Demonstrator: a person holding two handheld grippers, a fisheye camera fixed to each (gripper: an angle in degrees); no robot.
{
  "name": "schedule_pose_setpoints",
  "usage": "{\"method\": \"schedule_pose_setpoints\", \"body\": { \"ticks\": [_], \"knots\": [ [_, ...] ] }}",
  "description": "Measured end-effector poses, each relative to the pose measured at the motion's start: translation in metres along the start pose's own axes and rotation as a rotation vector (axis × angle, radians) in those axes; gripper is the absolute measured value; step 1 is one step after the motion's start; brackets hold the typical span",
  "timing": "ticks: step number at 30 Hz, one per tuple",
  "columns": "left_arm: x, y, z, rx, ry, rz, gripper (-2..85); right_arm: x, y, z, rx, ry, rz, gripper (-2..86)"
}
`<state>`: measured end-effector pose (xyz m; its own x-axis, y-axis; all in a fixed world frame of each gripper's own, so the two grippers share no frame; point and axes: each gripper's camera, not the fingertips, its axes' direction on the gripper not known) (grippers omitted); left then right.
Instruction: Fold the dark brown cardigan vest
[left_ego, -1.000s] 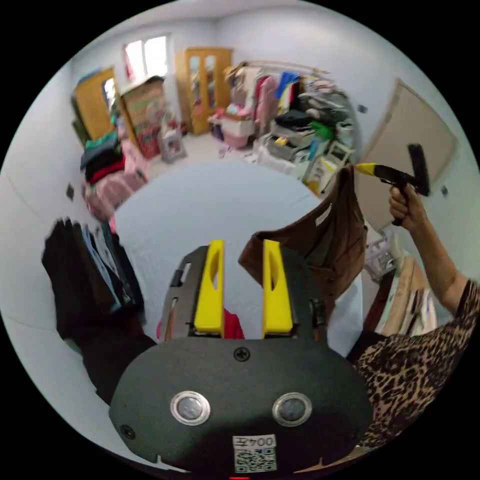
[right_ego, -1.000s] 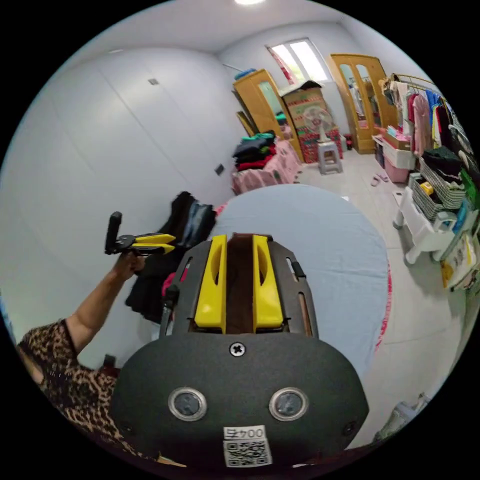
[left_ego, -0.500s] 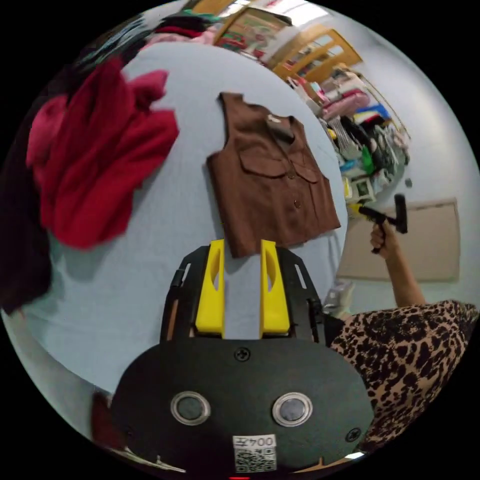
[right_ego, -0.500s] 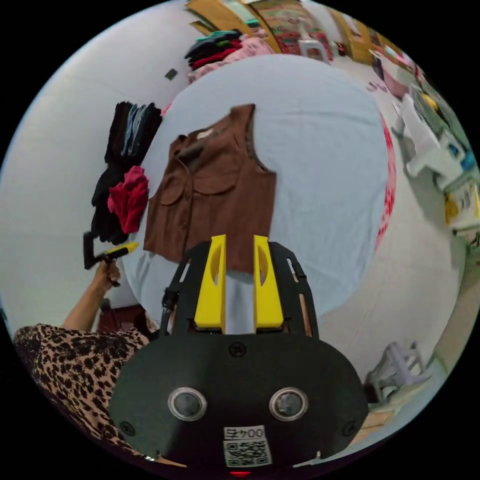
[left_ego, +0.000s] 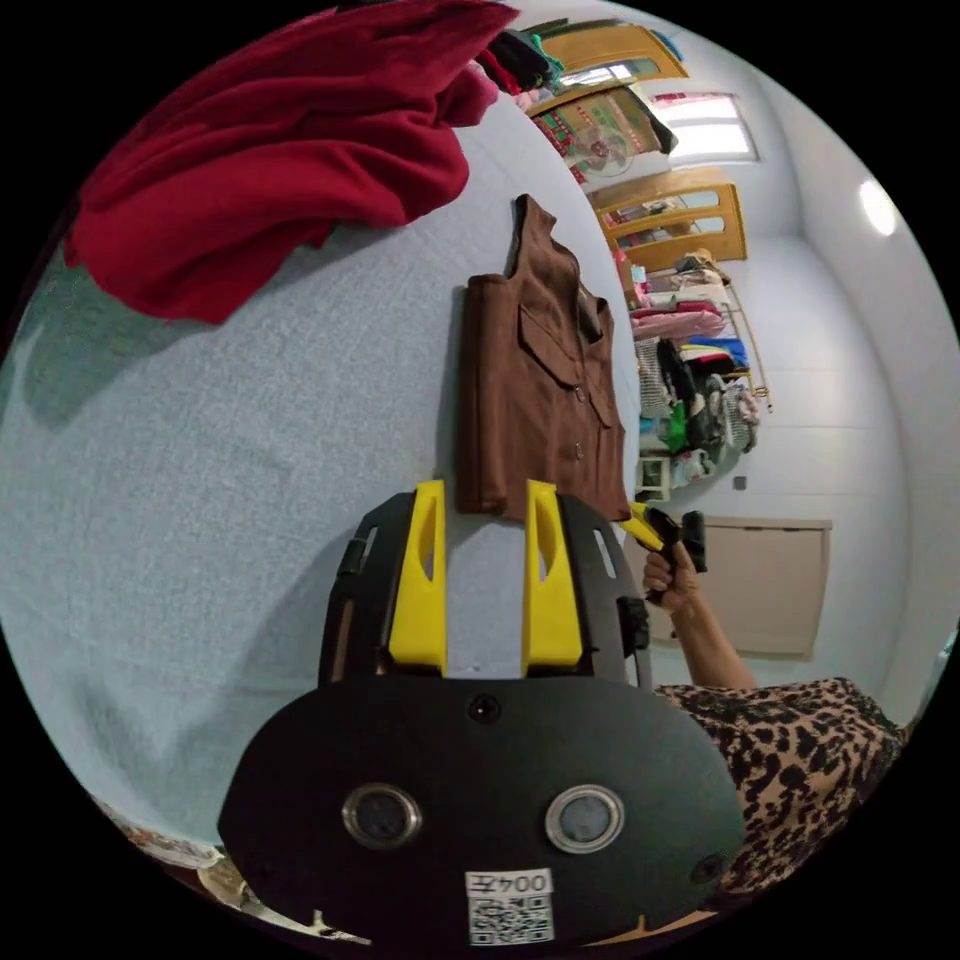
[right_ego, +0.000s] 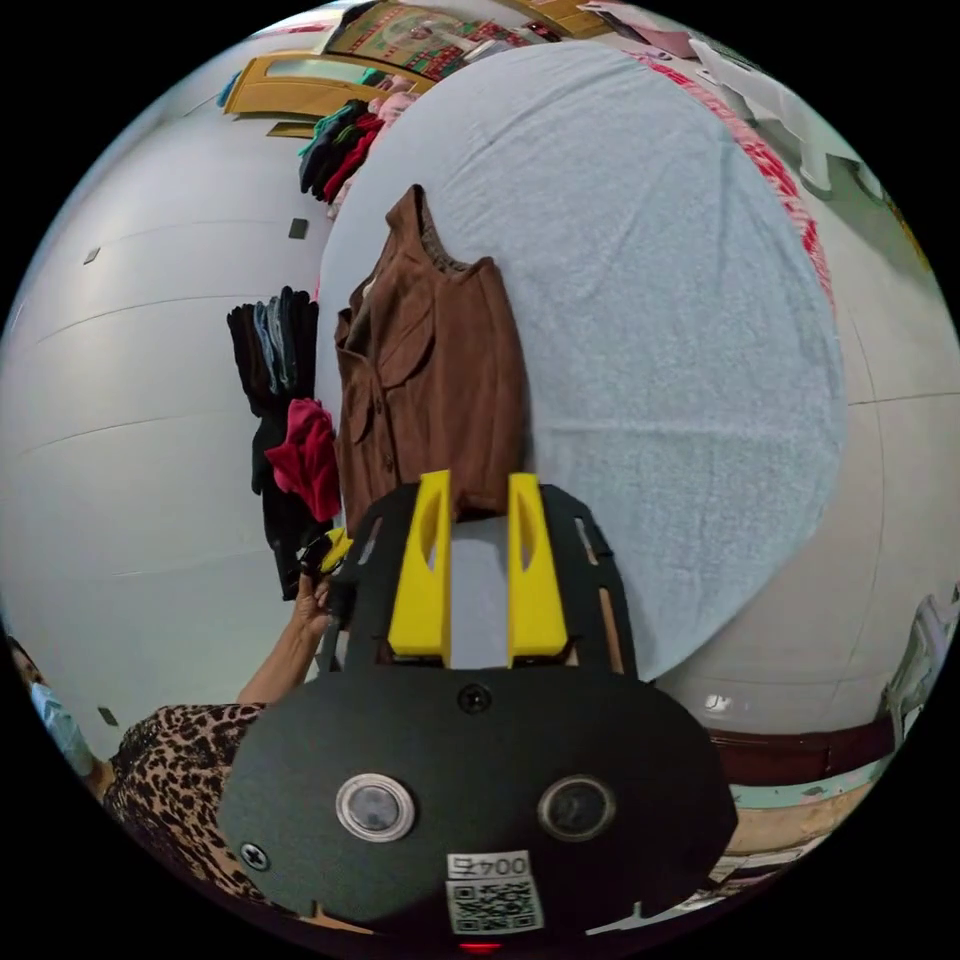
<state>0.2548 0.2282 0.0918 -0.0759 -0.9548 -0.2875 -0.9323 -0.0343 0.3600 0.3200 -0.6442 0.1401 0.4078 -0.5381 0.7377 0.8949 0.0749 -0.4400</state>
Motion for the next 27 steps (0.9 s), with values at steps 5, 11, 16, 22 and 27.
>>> {"method": "schedule_pose_setpoints", "body": {
  "ticks": [5, 11, 16, 22, 27],
  "knots": [
    [0.011, -0.024, -0.037, -0.061, 0.19, 0.044, 3.8, -0.052, -0.011, -0.02, -0.011, 0.157, -0.09, 3.0],
    [-0.008, -0.02, -0.105, -0.128, 0.113, 0.058, 3.1, -0.049, 0.003, -0.031, -0.058, 0.108, -0.053, 2.8],
    [-0.046, 0.004, -0.09, -0.19, 0.122, 0.012, 3.3, -0.038, 0.013, -0.005, -0.099, 0.139, -0.018, 3.1],
    [-0.066, 0.038, -0.062, -0.187, -0.036, 0.059, 4.3, -0.035, 0.009, 0.02, -0.151, 0.3, -0.027, 4.8],
    [-0.061, 0.062, -0.067, -0.163, -0.178, 0.131, 6.8, -0.074, 0.006, 0.02, -0.118, 0.526, -0.144, 7.4]
  ]
}}
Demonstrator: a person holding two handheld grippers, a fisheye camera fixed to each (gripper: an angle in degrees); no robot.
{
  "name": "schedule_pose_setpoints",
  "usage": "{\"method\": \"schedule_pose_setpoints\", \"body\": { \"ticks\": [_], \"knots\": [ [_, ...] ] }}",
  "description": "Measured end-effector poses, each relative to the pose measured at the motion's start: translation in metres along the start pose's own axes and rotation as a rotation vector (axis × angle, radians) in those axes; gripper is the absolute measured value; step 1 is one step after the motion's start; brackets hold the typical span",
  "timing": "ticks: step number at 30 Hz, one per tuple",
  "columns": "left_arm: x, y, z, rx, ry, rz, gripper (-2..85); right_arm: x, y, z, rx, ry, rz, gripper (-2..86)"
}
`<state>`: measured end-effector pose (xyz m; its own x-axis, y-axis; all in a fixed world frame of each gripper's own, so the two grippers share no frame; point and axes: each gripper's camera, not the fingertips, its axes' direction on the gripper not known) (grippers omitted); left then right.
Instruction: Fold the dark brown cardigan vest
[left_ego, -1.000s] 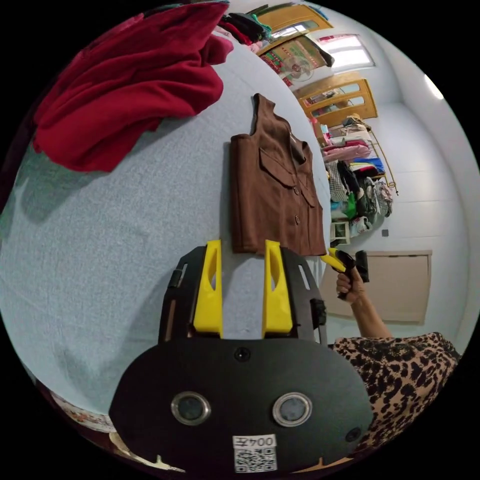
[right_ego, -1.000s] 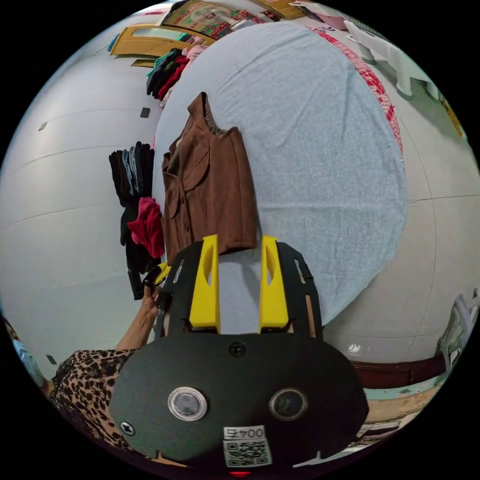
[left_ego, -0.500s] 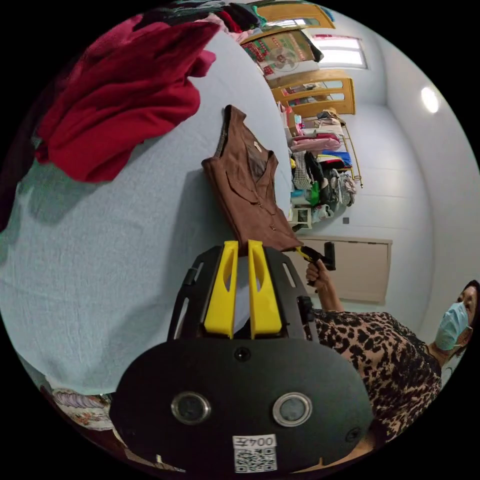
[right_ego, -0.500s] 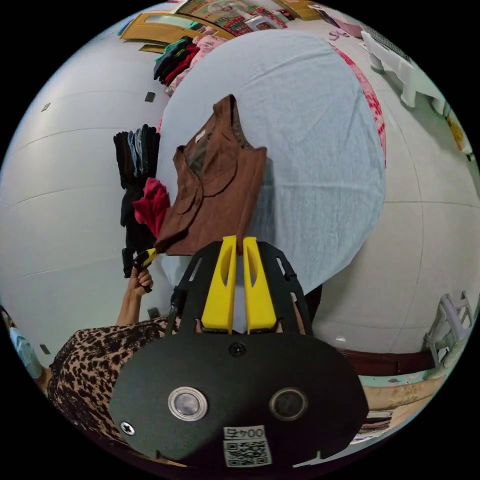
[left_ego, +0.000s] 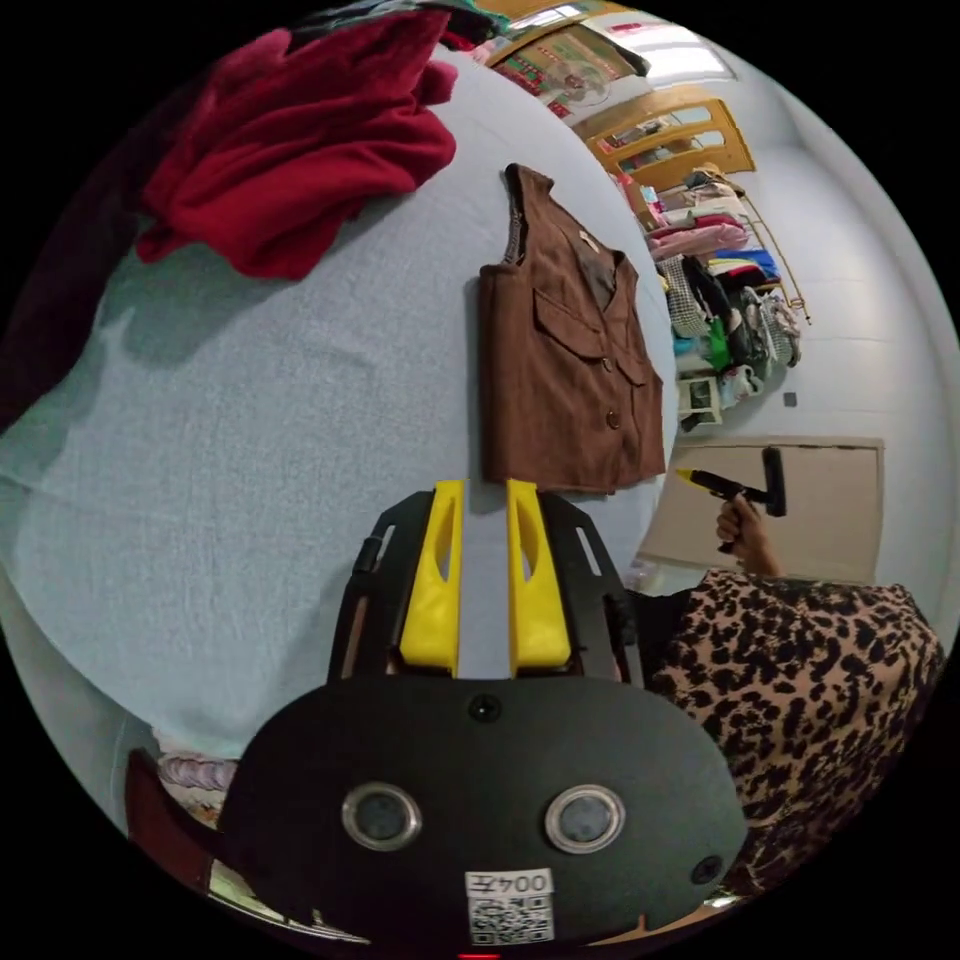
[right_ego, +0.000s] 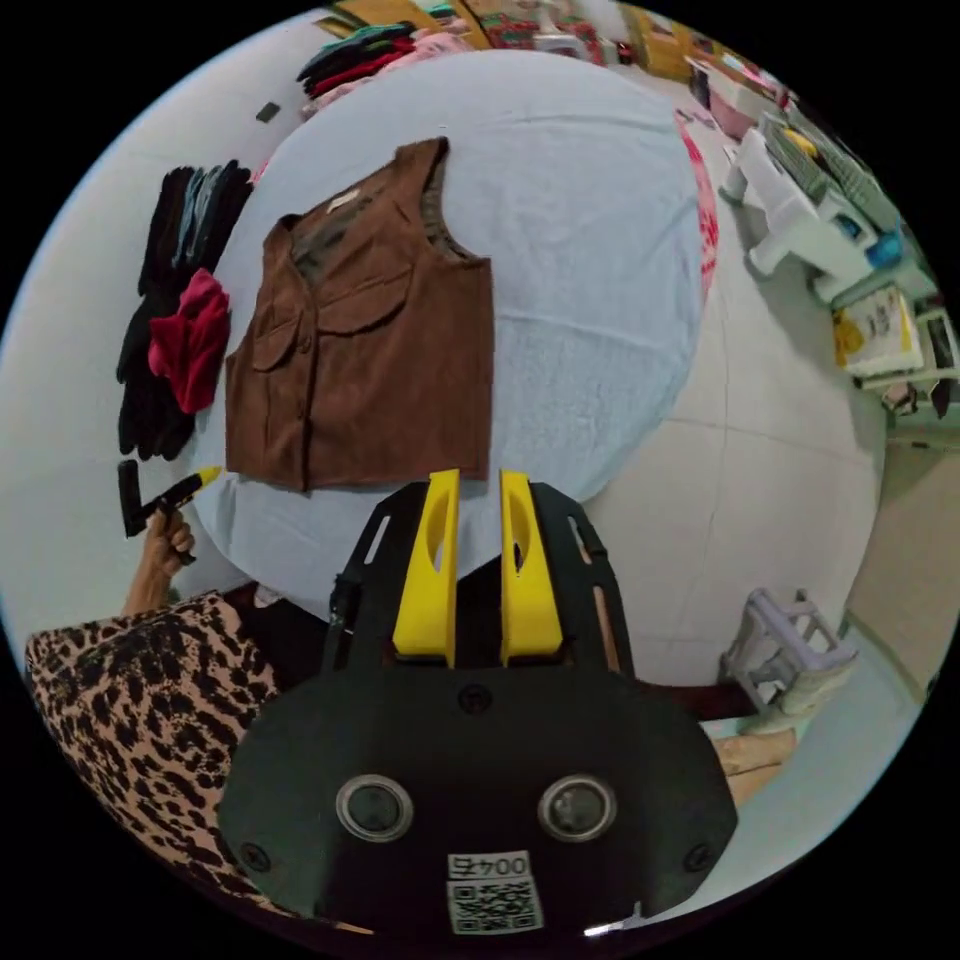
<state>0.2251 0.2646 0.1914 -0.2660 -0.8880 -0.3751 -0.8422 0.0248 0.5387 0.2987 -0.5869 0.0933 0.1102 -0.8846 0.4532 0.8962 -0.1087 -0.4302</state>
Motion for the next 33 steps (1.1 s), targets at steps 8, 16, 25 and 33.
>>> {"method": "schedule_pose_setpoints", "body": {
  "ticks": [8, 16, 25, 33],
  "knots": [
    [0.101, 0.005, 0.035, 0.089, -0.25, 0.356, 8.3, -0.111, -0.05, 0.029, -0.042, 0.114, -0.333, 10.6],
    [0.134, -0.01, 0.149, -0.143, -0.543, 0.448, 7.6, -0.173, -0.086, 0.09, -0.28, 0.421, -0.455, 11.4],
    [0.138, -0.006, 0.179, -0.17, -0.586, 0.428, 6.2, -0.187, -0.111, 0.1, -0.366, 0.431, -0.484, 11.0],
    [0.121, -0.014, 0.182, -0.197, -0.512, 0.412, 3.3, -0.193, -0.115, 0.104, -0.313, 0.422, -0.546, 11.0]
  ]
}}
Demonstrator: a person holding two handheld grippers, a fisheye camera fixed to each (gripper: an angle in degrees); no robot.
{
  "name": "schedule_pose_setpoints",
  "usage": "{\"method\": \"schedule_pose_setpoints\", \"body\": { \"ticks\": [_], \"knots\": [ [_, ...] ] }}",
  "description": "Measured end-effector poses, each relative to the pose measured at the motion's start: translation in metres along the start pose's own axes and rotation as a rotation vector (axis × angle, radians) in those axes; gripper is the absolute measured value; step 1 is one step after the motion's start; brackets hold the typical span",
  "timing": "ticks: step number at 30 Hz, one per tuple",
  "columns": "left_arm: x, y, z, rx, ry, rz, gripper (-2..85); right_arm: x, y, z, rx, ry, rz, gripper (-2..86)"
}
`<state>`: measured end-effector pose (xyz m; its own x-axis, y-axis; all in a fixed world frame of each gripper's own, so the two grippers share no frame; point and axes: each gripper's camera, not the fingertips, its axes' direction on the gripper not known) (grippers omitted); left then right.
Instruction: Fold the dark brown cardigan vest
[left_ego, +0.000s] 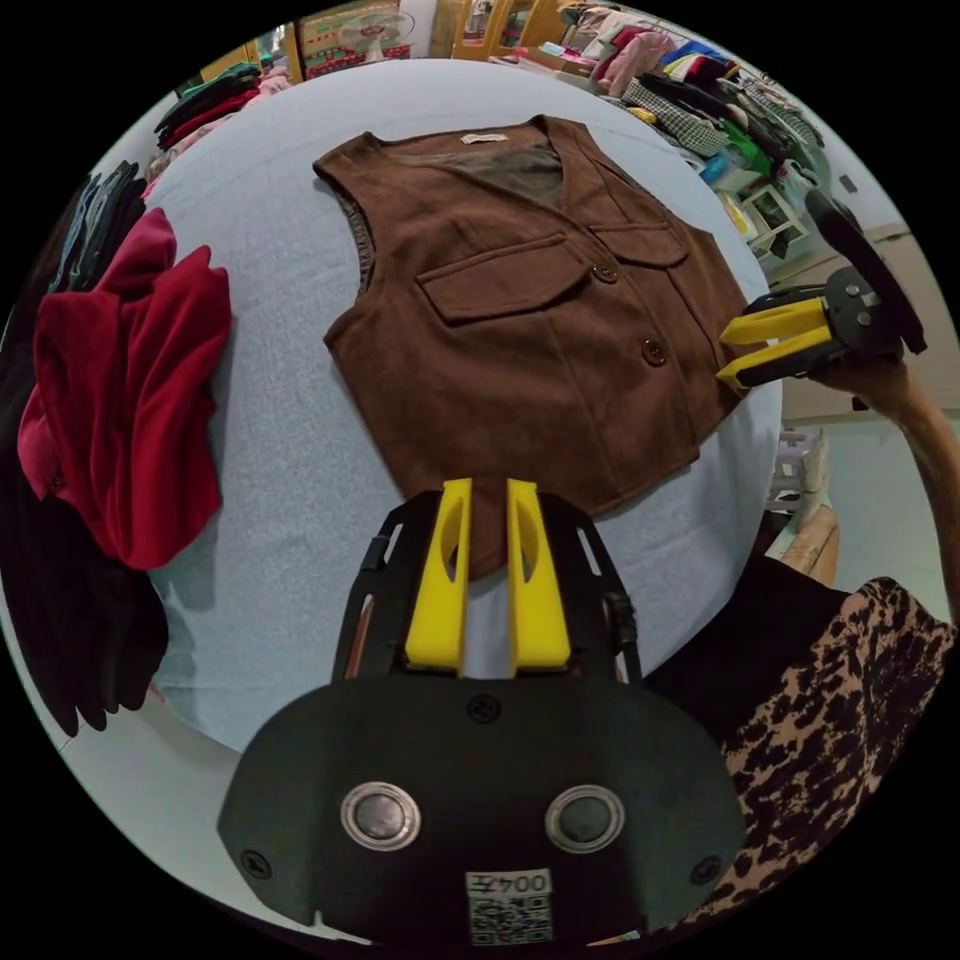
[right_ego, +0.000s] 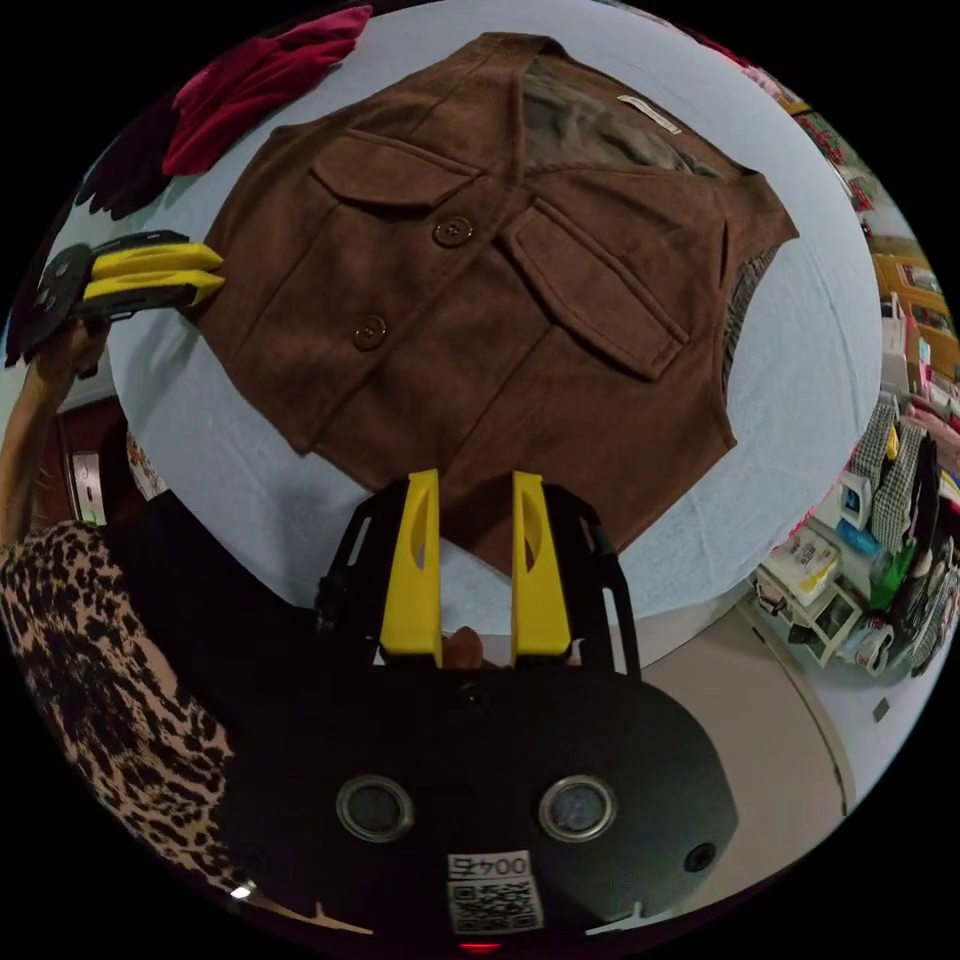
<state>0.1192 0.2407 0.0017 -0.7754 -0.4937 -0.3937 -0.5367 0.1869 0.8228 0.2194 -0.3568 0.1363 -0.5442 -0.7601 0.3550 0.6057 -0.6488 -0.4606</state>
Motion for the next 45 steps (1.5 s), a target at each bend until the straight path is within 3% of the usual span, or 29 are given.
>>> {"method": "schedule_pose_setpoints", "body": {
  "ticks": [10, 17, 30, 33, 35, 40, 45],
  "knots": [
    [-0.036, 0.015, -0.011, 0.082, 0.165, -0.021, 2.5, -0.003, -0.03, 0.002, -0.118, 0.02, -0.044, 10.5],
    [-0.07, -0.042, -0.078, 0.27, 0.038, -0.007, 5.7, 0.006, -0.035, 0.002, -0.107, -0.032, -0.07, 8.5],
    [-0.142, -0.236, -0.069, 0.246, -0.083, 0.115, 13.7, 0.007, -0.036, 0.007, -0.074, -0.051, -0.088, 6.9],
    [-0.159, -0.265, -0.055, 0.21, -0.069, 0.086, 12.5, 0.011, -0.035, 0.009, -0.059, -0.029, -0.08, 6.0],
    [-0.17, -0.279, -0.043, 0.181, 0.007, 0.08, 6.2, 0.011, -0.036, 0.011, -0.062, -0.038, -0.085, 6.1],
    [-0.155, -0.281, -0.057, 0.281, -0.246, 0.081, 3.5, 0.006, -0.039, 0.013, -0.076, -0.022, -0.081, 6.0],
    [-0.17, -0.282, -0.044, 0.256, -0.264, 0.052, 3.5, 0.01, -0.037, 0.015, -0.055, -0.065, -0.051, 5.2]
  ]
}}
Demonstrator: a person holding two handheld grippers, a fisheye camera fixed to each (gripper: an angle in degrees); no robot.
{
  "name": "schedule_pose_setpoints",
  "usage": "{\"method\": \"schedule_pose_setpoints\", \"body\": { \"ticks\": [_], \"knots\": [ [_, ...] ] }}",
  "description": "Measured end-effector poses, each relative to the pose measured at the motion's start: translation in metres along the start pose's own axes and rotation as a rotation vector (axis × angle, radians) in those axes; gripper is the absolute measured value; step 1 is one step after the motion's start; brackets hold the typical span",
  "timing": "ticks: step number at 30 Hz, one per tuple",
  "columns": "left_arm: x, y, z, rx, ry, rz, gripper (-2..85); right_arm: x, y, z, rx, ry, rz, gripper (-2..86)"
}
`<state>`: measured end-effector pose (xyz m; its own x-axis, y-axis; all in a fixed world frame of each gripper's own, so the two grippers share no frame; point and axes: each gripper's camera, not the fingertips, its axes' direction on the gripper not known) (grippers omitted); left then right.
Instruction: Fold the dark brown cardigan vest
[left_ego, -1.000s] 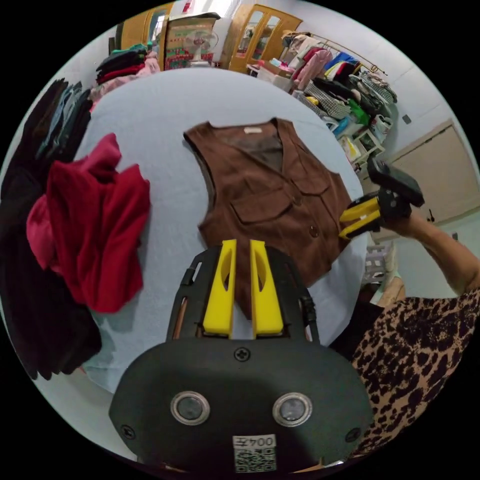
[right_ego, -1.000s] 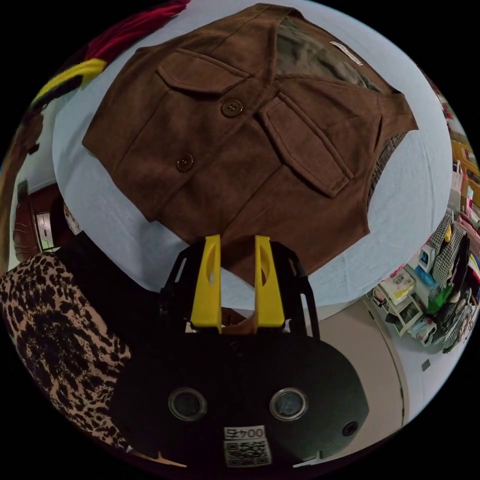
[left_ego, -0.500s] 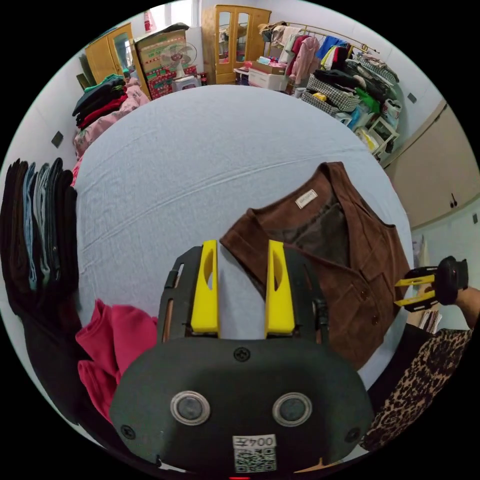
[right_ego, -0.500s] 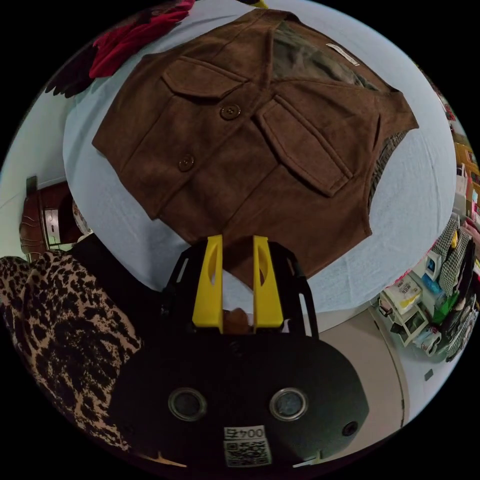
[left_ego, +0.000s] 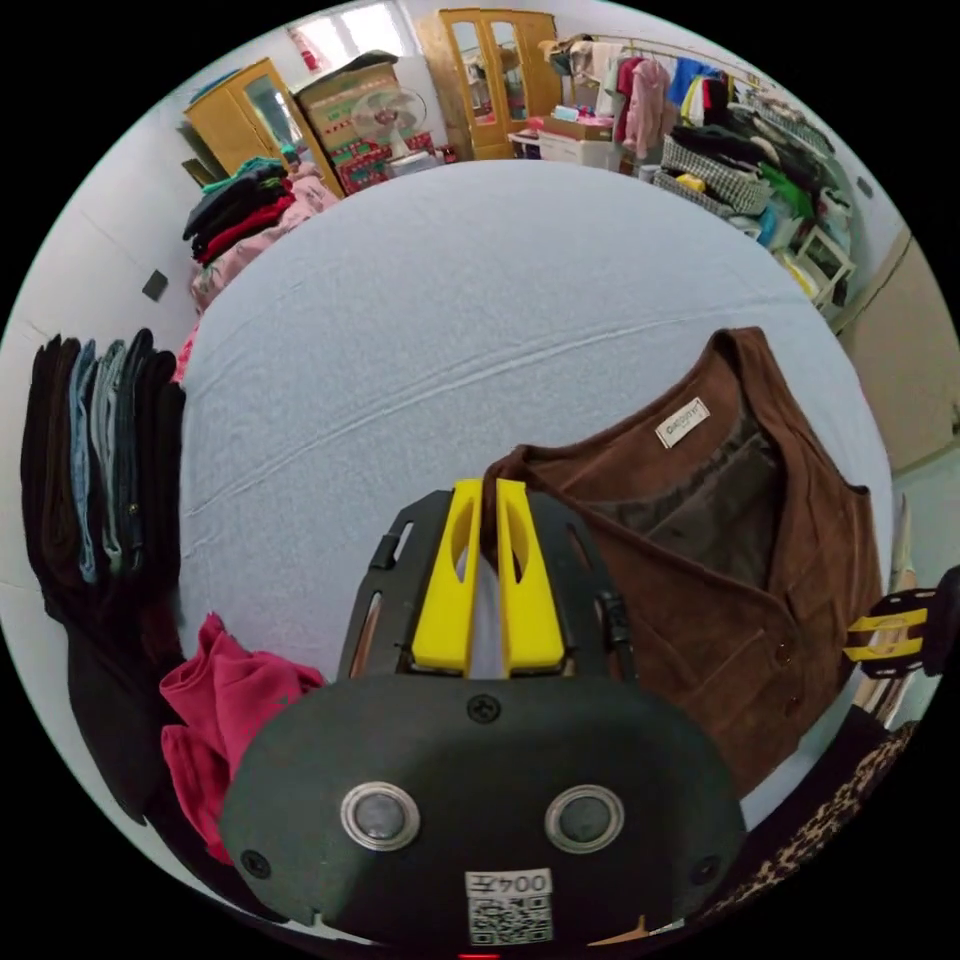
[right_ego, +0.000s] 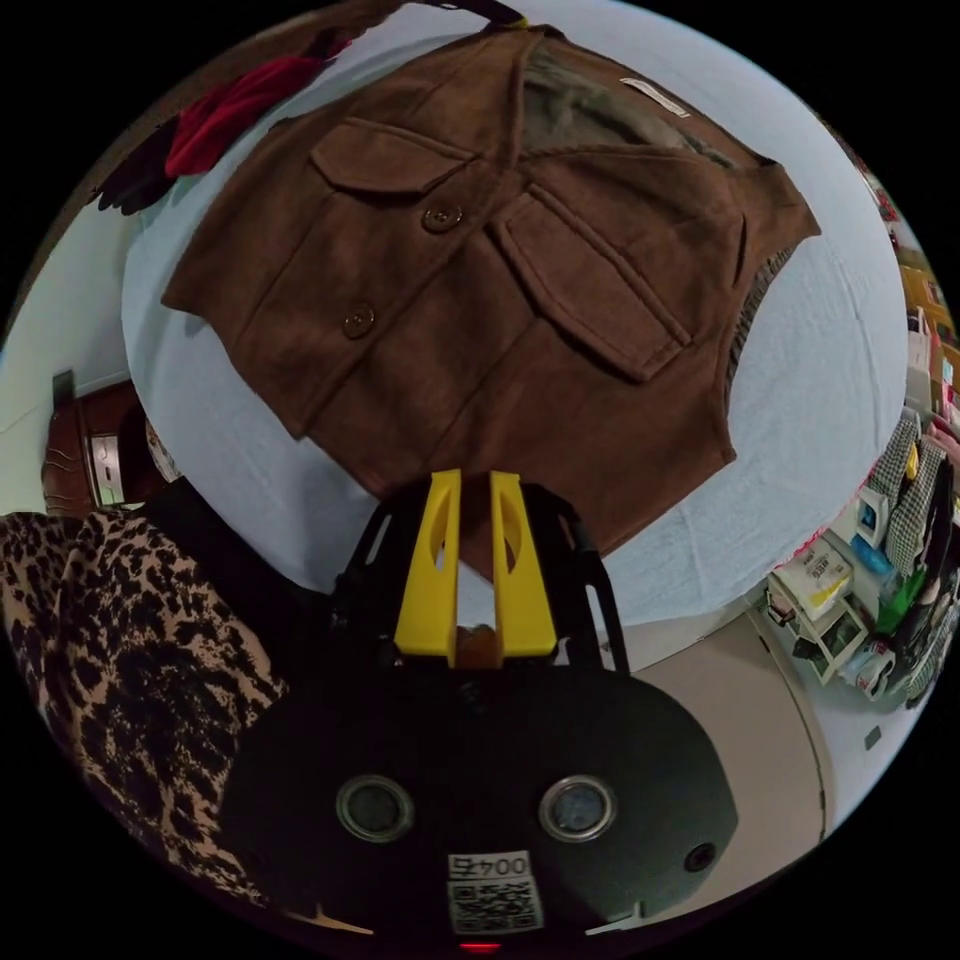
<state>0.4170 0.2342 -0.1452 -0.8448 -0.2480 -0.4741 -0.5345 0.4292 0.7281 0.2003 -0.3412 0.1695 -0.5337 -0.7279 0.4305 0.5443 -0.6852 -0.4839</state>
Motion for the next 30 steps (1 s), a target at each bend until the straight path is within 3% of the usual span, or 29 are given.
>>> {"method": "schedule_pose_setpoints", "body": {
  "ticks": [6, 10, 14, 19, 25, 30],
  "knots": [
    [-0.057, 0.057, -0.064, 0.071, 0.212, -0.056, 6.8, 0.006, 0.009, 0.004, 0.066, -0.065, 0.073, 4.0],
    [-0.063, 0.169, -0.096, 0.058, 0.349, -0.115, 7.9, -0.006, 0.013, 0.006, 0.11, 0.002, 0.035, 3.8],
    [-0.062, 0.293, -0.084, -0.015, 0.475, -0.299, 8.9, -0.016, 0.005, 0.008, 0.047, 0.052, 0.027, 4.4],
    [-0.062, 0.356, -0.049, -0.03, 0.67, -0.489, 9.3, -0.036, -0.01, 0.011, -0.058, 0.167, -0.046, 5.2],
    [-0.049, 0.347, -0.042, -0.051, 0.552, -0.454, 3.4, -0.038, -0.009, 0.013, -0.04, 0.163, -0.006, 5.2],
    [-0.058, 0.365, -0.033, -0.041, 0.587, -0.473, 2.2, -0.04, 0.0, 0.015, 0.018, 0.179, -0.001, 5.2]
  ]
}}
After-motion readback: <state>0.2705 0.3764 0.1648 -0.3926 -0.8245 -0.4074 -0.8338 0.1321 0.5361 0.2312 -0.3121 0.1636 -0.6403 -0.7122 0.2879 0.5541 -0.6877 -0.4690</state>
